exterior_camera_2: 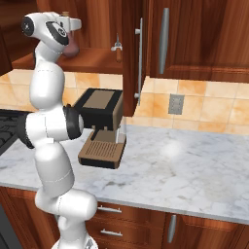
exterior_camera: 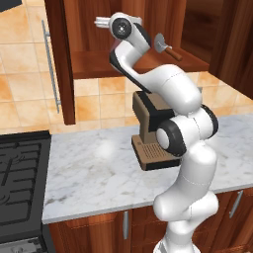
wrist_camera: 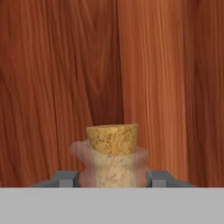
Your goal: The dining table condiment station is running low on oil/vinegar bottle. Refill the condiment station by opening the cabinet and taking the oil/vinegar bottle from the cabinet and placing it on the dining table.
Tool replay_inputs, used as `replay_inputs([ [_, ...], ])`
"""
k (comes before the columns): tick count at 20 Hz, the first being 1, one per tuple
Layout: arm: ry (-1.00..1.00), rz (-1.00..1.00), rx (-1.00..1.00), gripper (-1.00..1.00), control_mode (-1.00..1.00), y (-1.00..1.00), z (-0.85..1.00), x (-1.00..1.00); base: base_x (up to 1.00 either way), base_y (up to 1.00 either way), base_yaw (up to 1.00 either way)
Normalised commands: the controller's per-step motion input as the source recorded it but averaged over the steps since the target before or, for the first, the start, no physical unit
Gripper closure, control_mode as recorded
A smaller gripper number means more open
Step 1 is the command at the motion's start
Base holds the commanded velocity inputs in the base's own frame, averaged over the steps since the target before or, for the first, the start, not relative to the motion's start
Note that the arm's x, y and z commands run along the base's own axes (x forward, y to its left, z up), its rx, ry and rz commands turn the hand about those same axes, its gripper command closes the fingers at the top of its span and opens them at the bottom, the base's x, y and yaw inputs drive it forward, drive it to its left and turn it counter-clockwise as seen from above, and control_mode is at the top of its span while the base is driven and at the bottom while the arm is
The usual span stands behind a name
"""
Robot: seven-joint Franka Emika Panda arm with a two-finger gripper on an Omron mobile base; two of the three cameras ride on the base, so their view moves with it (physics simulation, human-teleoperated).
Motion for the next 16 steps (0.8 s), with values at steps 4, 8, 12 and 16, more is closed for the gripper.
replay_inputs([
  [4, 0.00, 0.00, 0.00, 1.00, -1.00, 0.00, 0.00, 0.01, 0.00, 0.00, 0.00],
  [8, -0.09, 0.00, 0.00, 1.00, -1.00, 0.00, 0.00, -0.52, 0.00, 0.00, 0.00],
  [12, -0.08, 0.00, 0.00, 1.00, -1.00, 0.03, 0.22, -1.00, 0.00, 0.00, 0.00],
  [16, 0.00, 0.06, 0.00, 1.00, -1.00, 0.07, 0.02, -1.00, 0.00, 0.00, 0.00],
])
